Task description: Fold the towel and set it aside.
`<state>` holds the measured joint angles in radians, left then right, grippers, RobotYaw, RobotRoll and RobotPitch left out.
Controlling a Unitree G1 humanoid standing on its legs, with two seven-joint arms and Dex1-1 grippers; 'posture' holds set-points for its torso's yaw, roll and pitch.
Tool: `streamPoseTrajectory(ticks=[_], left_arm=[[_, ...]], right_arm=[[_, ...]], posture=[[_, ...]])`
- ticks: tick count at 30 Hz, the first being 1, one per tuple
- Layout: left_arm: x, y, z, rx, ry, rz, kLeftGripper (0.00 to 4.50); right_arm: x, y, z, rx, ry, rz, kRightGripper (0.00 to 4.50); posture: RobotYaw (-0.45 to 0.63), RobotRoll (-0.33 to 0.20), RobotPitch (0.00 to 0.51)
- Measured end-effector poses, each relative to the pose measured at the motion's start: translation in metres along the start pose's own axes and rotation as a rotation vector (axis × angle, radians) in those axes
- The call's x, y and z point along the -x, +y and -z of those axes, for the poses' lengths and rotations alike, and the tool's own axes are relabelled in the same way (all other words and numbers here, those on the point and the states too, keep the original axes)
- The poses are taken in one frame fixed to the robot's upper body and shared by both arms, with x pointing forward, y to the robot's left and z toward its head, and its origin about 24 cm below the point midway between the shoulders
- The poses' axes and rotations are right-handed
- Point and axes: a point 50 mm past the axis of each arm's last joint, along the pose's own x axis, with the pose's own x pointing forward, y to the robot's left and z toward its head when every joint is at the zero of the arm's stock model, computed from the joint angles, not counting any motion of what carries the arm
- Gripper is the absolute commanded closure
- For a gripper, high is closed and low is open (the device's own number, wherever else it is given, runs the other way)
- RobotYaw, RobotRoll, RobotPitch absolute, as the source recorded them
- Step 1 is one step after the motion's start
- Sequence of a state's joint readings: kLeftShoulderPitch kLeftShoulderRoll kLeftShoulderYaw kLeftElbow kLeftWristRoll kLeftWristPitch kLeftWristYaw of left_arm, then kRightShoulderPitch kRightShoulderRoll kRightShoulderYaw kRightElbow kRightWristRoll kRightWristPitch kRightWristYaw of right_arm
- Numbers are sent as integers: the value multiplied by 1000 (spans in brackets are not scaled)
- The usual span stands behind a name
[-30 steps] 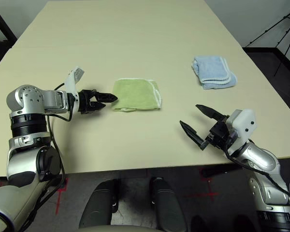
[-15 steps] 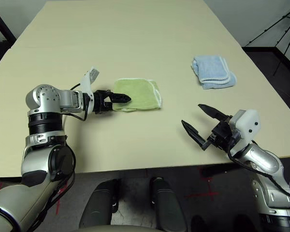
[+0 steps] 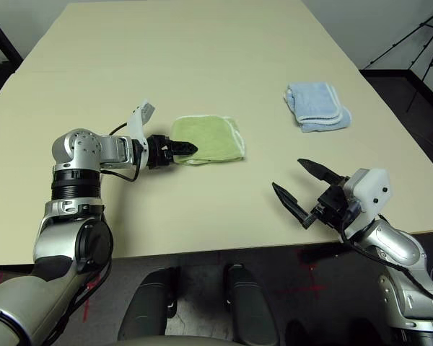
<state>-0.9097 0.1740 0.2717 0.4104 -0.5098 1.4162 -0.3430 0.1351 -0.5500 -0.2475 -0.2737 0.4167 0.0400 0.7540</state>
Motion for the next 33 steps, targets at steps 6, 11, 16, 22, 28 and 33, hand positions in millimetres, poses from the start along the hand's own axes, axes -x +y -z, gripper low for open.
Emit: streamPoseTrajectory(ticks=[6, 11, 16, 22, 28, 33], left_arm=[[0, 1, 0, -6, -10, 1, 4484], [1, 2, -3, -7, -47, -6, 4484], [4, 7, -10, 4, -116, -37, 4484], [9, 14, -20, 26, -203, -94, 4484], [18, 19, -39, 62, -357, -181, 4484], [24, 24, -50, 81, -456, -267, 4484]], right_arm=[[0, 0, 0, 1, 0, 3, 0], [0, 0, 0, 0, 2, 3, 0], [-1, -1, -1, 2, -3, 1, 0], [-3, -3, -3, 10, -9, -5, 0], [-4, -4, -4, 16, -6, -17, 0], [-4, -4, -4, 16, -5, -21, 0]], posture=[[-35, 0, 189], [-32, 0, 189], [-11, 0, 190], [-2, 0, 191], [2, 0, 192], [5, 0, 192]])
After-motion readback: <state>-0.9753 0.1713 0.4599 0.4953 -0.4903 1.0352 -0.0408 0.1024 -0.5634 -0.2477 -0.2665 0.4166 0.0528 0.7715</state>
